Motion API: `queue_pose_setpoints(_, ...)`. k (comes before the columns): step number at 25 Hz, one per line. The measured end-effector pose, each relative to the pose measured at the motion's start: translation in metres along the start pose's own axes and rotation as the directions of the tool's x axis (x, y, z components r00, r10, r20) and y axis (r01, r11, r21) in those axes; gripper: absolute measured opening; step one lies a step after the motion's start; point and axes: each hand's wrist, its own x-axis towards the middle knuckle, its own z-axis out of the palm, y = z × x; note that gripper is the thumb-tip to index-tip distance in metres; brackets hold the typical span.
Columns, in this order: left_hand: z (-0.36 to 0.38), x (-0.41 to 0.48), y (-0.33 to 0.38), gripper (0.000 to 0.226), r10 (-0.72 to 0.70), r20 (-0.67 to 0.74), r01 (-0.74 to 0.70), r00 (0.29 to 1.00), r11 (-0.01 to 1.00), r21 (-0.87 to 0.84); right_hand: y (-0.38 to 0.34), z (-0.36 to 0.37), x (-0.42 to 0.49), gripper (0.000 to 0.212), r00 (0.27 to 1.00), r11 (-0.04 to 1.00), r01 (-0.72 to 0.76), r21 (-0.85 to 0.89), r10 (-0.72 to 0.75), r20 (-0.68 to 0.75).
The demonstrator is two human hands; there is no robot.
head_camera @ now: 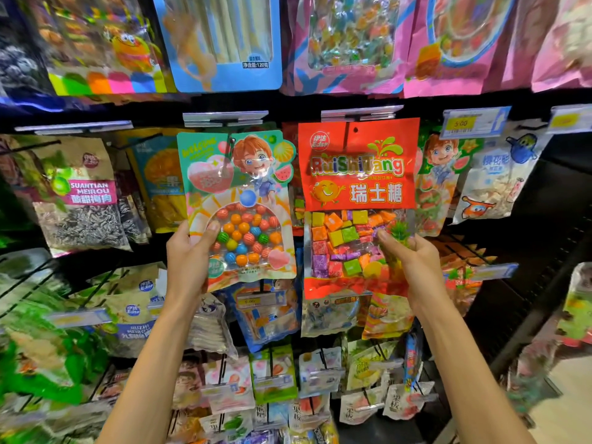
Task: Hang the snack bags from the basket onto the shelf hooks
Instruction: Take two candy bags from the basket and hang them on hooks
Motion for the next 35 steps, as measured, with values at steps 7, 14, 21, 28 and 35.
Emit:
queue_pose_setpoints(7,0.000,0.014,-0.011,0.036,-0.007,-0.009,0.007,1.000,1.000,0.025,-0.005,0.007,0.005,0.086,0.998,0.997,-0.059,0.046,0.058,0.020)
queue_pose_setpoints(14,0.002,0.020,-0.017,0.027,-0.022,-0.017,0.022,1.000,1.000,0.018,-0.001,0.004,0.006,0.059,0.998,0.998,-0.039,0.055,0.036,0.056)
queue_pose_setpoints(21,0.008,0.023,-0.019,0.014,-0.022,-0.042,0.022,0.999,1.000,-0.001,-0.001,0.009,0.014,0.020,0.998,0.995,-0.031,0.090,0.025,0.062)
queue_pose_setpoints(28,0.027,0.064,-0.037,0.047,-0.038,-0.041,0.036,0.998,0.998,-0.057,0.013,0.027,0.071,0.057,0.995,1.000,-0.004,0.031,0.001,0.100)
queue_pose_setpoints(35,0.038,0.092,-0.060,0.061,-0.065,-0.033,0.068,0.997,0.994,0.089,0.032,0.037,0.095,0.053,0.995,0.998,-0.045,-0.045,0.048,0.089)
